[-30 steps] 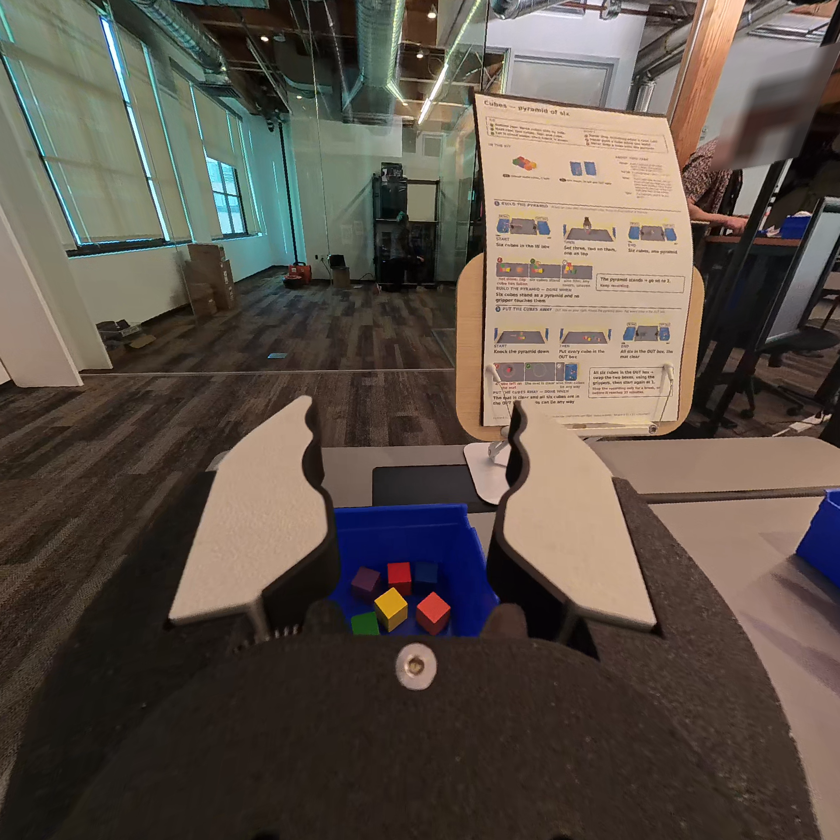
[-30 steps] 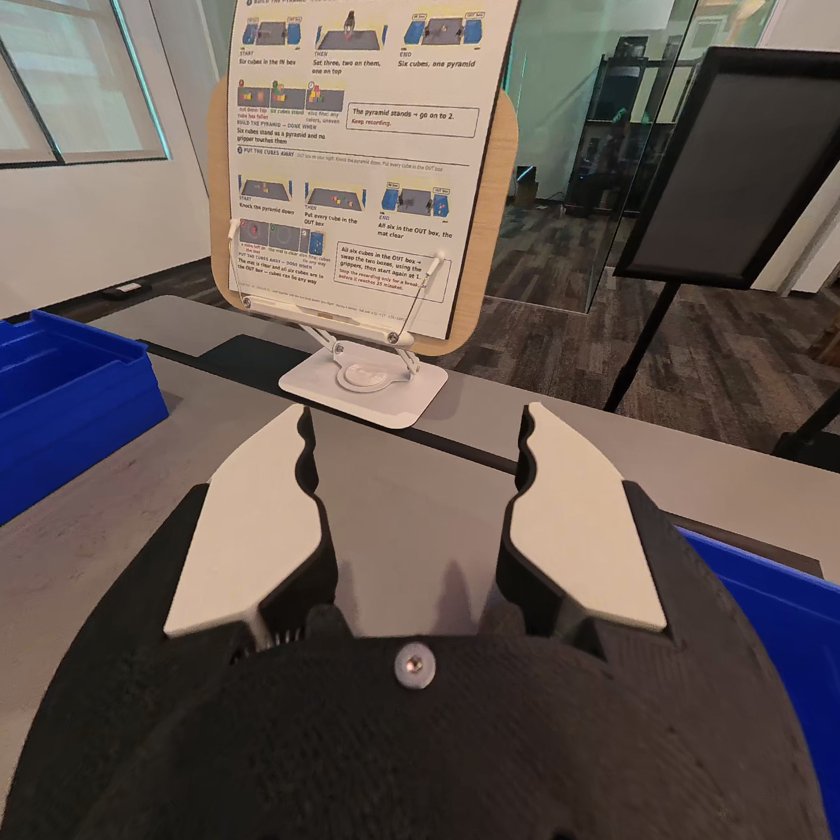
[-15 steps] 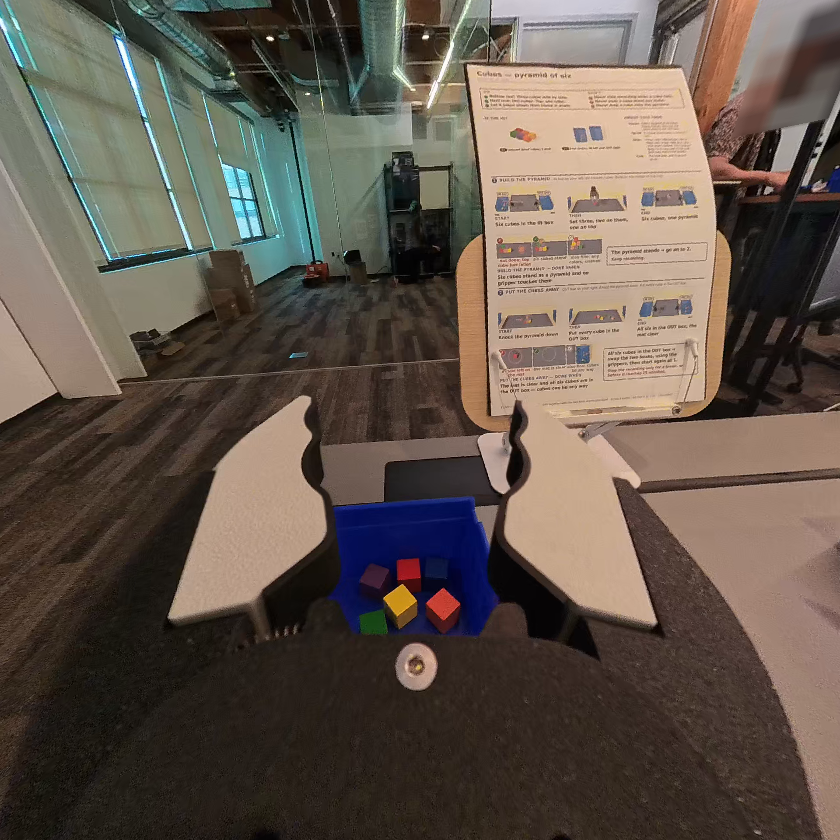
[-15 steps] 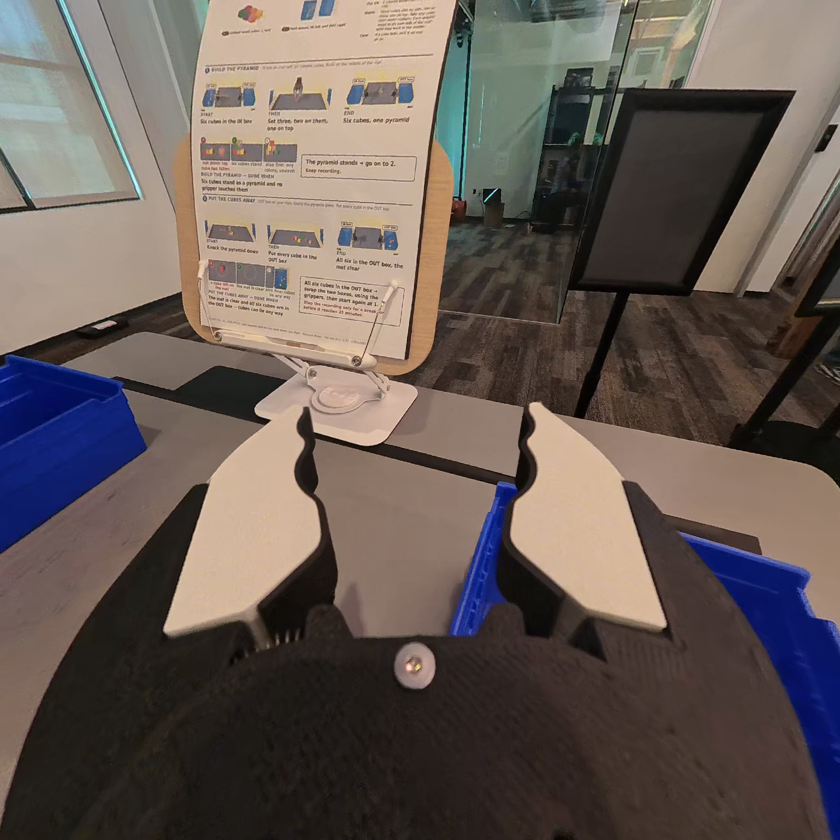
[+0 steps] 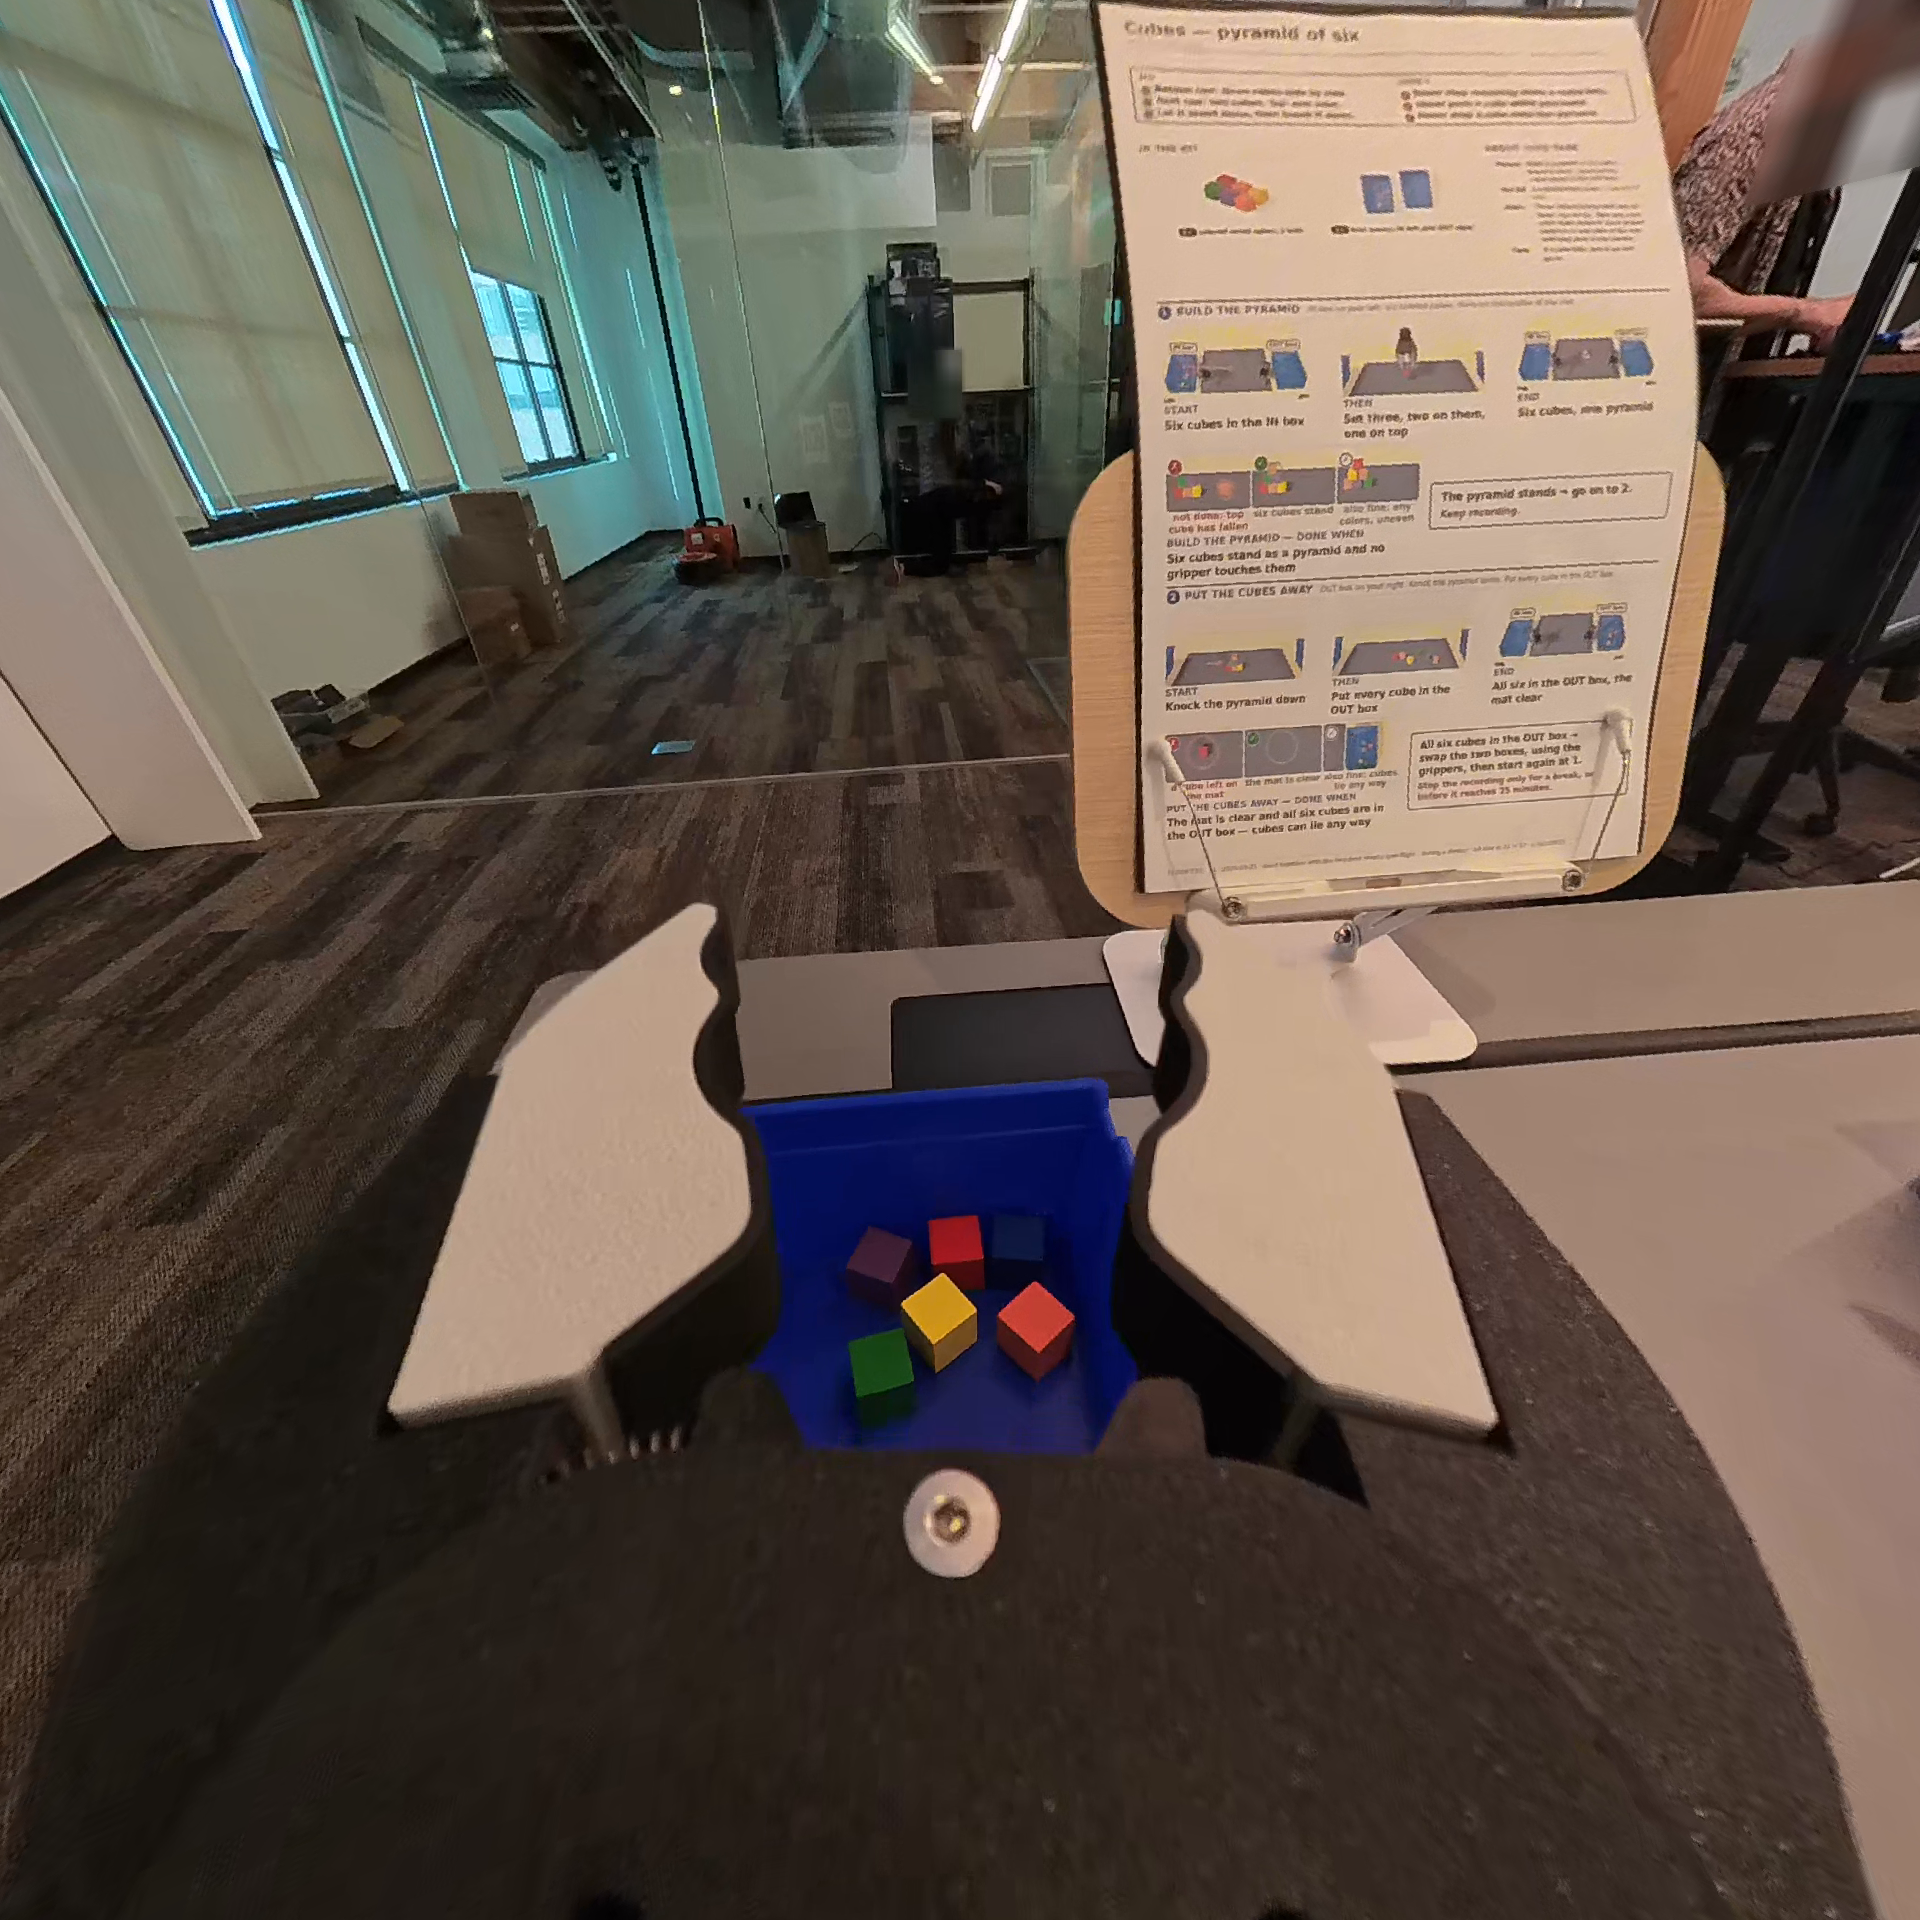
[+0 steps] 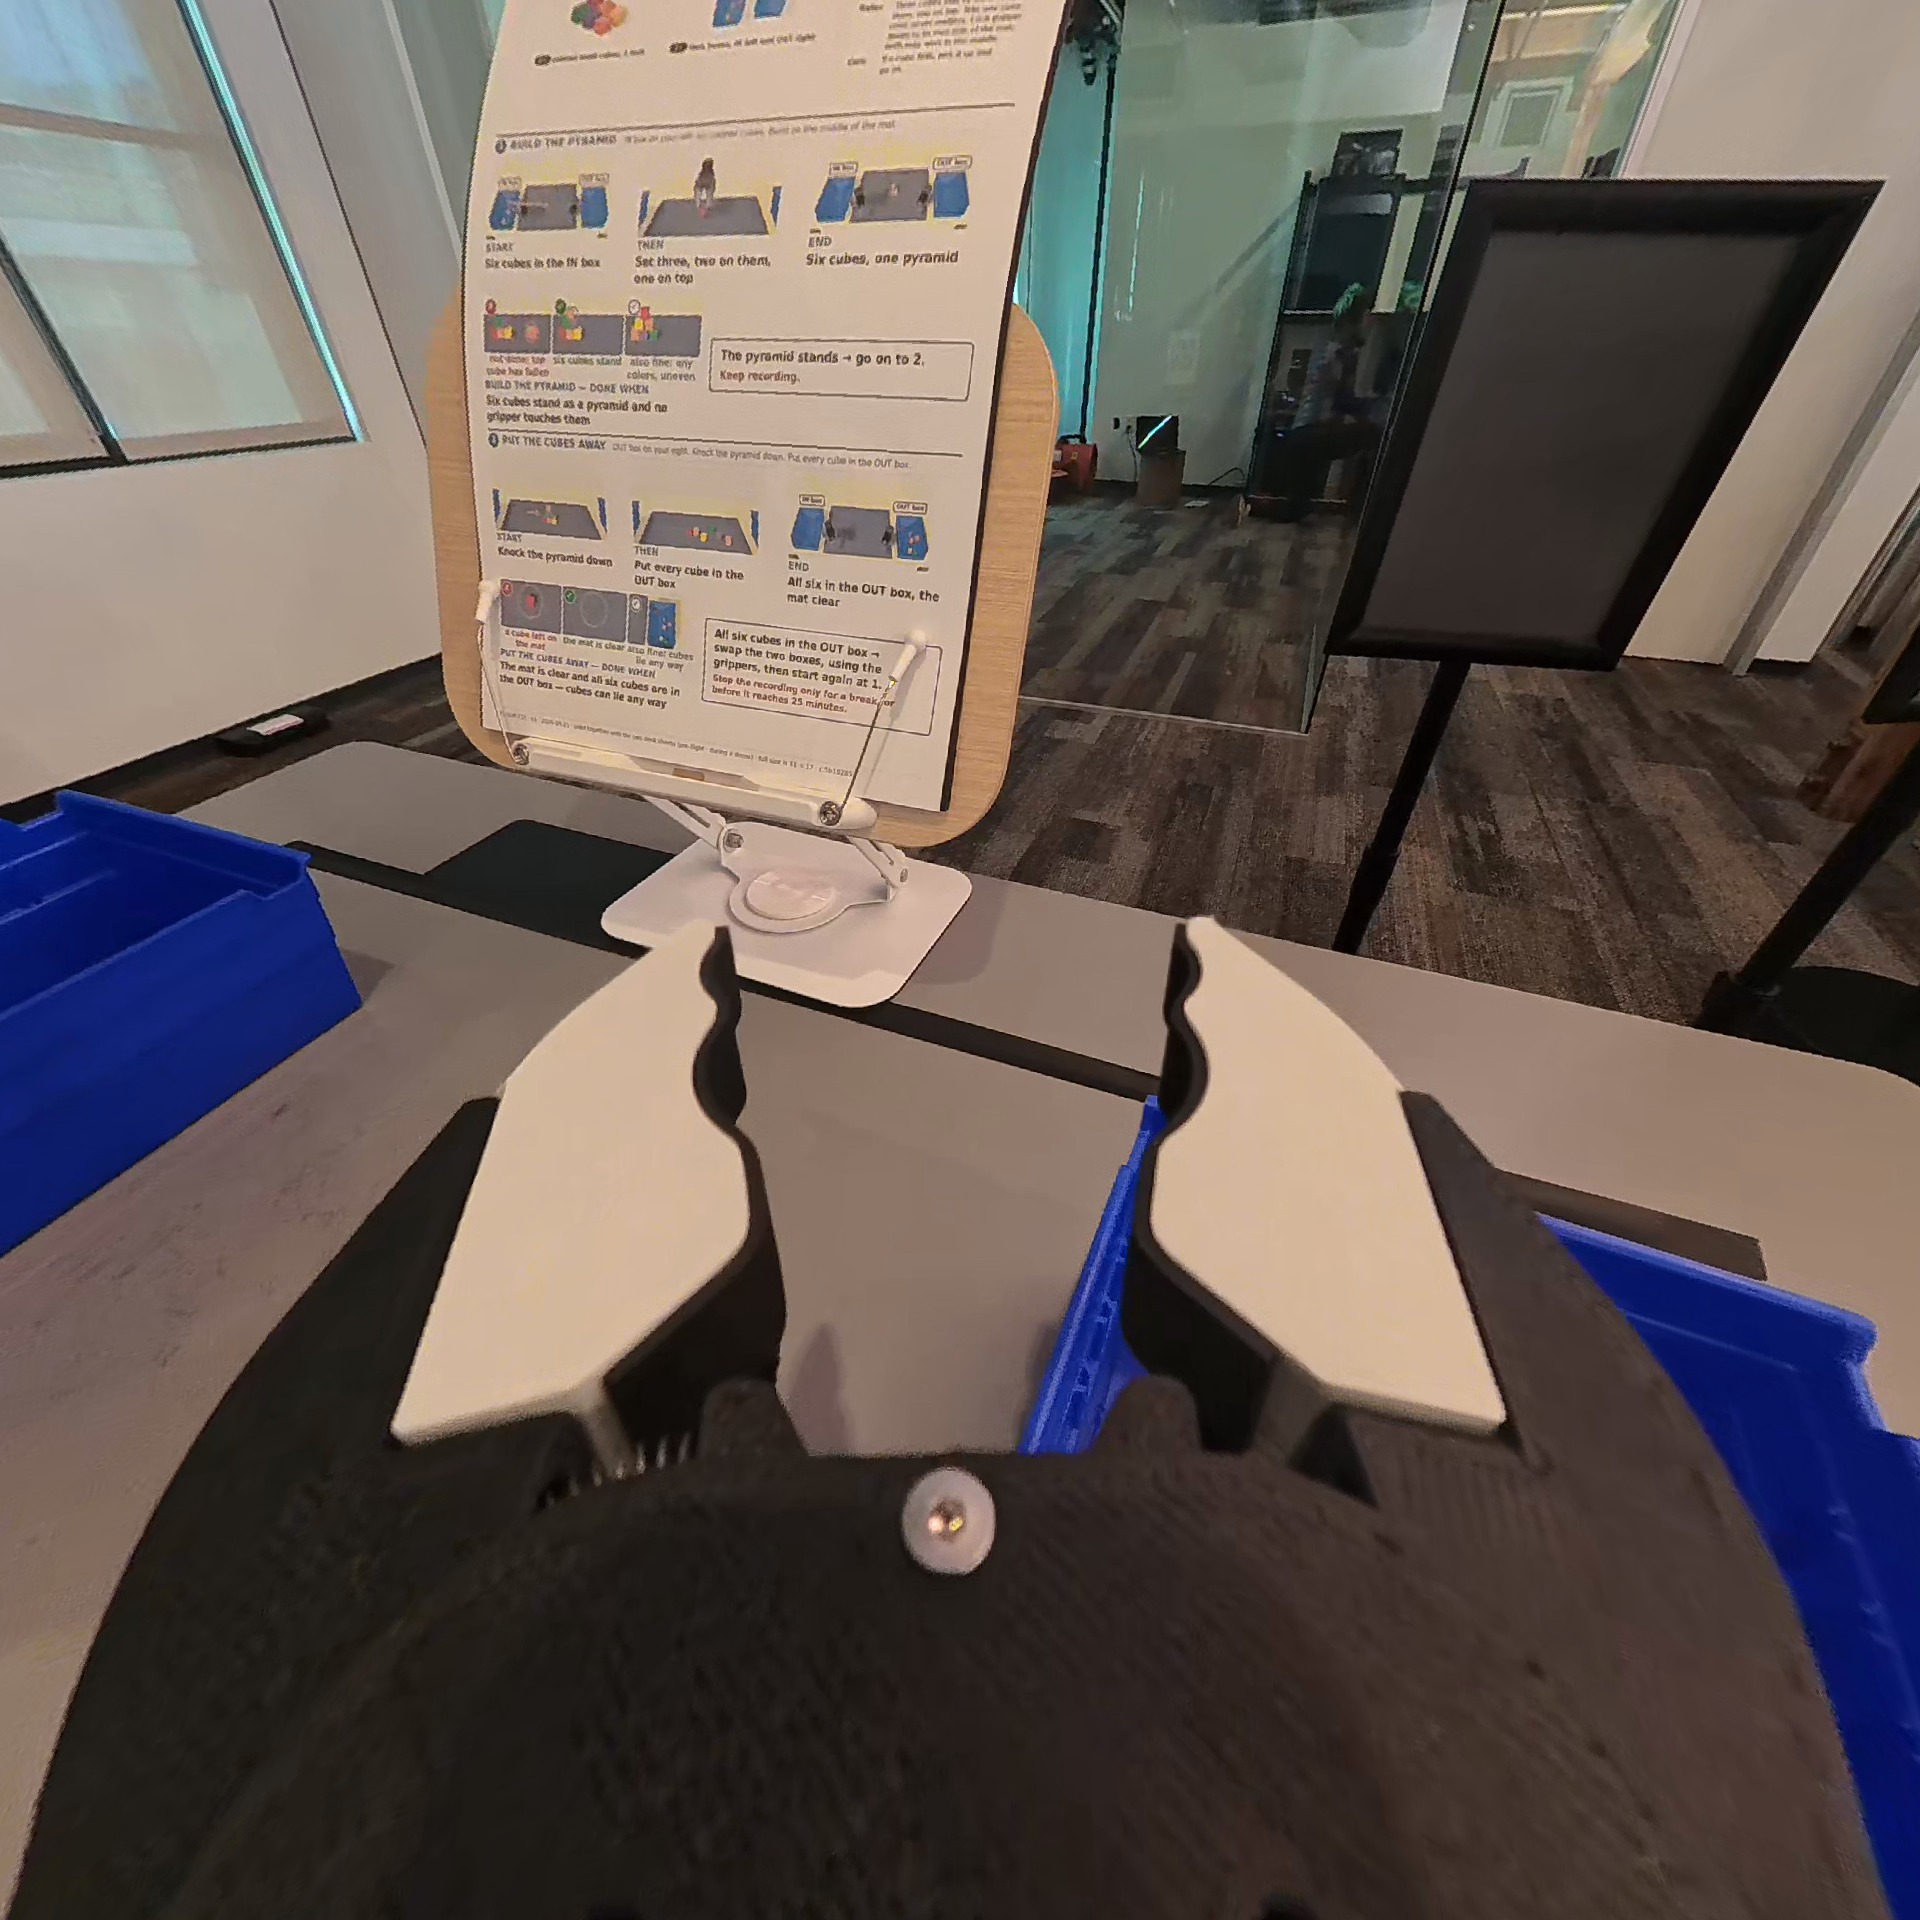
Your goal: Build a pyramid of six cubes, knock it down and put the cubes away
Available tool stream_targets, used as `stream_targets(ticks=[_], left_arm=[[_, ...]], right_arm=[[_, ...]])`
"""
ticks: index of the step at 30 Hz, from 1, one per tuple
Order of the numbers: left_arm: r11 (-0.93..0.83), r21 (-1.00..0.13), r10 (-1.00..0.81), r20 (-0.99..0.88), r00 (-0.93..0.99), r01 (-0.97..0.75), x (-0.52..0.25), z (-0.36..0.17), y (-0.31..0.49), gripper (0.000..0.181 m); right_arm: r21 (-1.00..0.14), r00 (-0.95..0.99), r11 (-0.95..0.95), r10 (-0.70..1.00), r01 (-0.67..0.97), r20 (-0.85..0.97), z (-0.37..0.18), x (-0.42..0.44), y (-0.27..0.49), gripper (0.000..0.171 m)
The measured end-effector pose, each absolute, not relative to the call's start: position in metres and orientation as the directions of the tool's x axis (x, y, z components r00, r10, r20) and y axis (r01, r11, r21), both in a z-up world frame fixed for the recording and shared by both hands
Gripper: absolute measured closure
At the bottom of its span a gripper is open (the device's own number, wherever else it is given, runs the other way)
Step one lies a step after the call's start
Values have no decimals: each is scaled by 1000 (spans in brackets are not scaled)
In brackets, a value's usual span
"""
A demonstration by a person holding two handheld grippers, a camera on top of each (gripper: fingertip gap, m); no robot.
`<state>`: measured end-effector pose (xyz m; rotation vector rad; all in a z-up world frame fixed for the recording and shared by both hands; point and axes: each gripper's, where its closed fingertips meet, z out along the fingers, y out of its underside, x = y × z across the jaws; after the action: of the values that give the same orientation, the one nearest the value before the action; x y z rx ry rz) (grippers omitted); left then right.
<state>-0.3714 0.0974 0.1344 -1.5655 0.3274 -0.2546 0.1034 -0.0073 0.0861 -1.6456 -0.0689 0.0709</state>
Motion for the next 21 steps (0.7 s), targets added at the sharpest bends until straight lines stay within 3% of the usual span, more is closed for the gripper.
stream_targets(ticks=[21], left_arm=[[-211, -961, -292, -114, 950, -180, -404, 83, 127, 108]], right_arm=[[-995, 991, -84, 131, 46, 35, 82, 93, -4, 89]])
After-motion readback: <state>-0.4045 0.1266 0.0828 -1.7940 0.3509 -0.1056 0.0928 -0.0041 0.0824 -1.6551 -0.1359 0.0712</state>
